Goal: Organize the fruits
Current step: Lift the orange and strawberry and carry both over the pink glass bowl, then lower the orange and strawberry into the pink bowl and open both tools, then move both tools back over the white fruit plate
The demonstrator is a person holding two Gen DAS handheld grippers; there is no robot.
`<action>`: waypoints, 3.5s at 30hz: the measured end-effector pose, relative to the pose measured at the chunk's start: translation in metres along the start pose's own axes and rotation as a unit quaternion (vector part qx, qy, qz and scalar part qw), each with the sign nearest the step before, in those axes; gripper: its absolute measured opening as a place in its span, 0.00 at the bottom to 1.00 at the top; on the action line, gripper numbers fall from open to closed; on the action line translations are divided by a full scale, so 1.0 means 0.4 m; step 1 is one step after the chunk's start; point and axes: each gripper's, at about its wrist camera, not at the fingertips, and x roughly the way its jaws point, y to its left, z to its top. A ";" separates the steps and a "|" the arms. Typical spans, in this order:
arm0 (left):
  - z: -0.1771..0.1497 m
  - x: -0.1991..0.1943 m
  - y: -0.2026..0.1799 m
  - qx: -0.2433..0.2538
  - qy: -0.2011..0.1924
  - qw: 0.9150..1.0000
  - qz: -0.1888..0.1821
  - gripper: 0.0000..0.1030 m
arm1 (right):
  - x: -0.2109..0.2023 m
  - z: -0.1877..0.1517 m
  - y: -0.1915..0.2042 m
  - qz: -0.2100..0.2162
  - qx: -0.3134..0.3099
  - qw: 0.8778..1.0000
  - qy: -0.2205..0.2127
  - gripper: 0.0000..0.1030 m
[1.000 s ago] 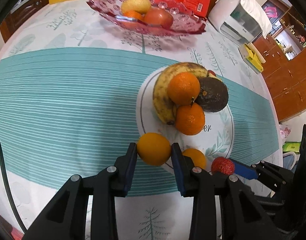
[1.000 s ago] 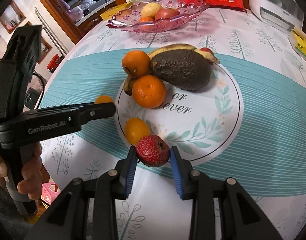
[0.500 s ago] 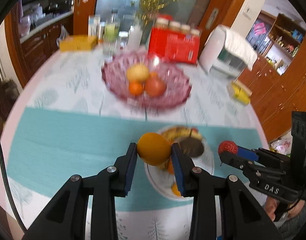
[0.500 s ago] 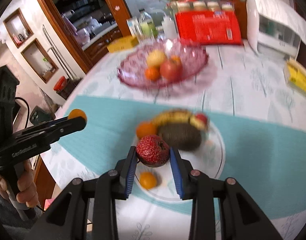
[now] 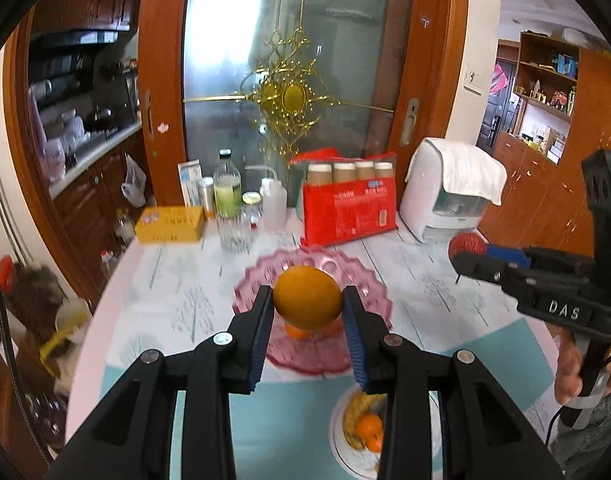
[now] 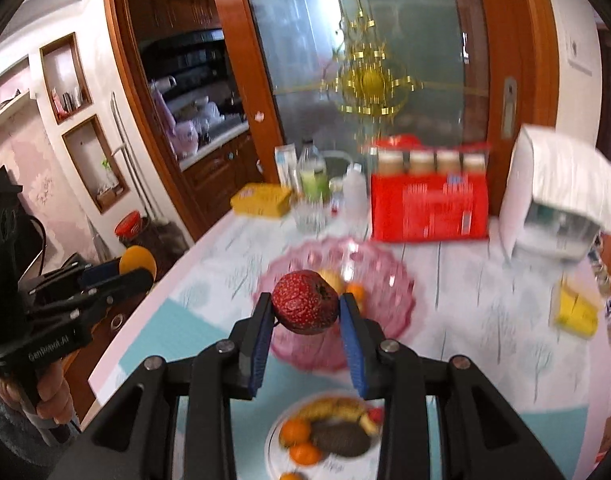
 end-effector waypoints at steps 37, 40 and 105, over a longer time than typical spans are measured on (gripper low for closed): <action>-0.242 0.660 0.036 0.019 0.242 0.970 -0.031 0.33 | 0.585 -0.229 -0.124 -0.030 0.107 0.965 0.236 0.33; -0.244 0.655 0.039 0.017 0.239 0.970 -0.028 0.40 | 0.579 -0.230 -0.122 -0.030 0.109 0.966 0.234 0.42; -0.314 0.121 -0.175 -0.013 0.136 0.990 0.030 0.79 | -0.001 -0.347 -0.139 -0.067 0.088 0.989 0.097 0.46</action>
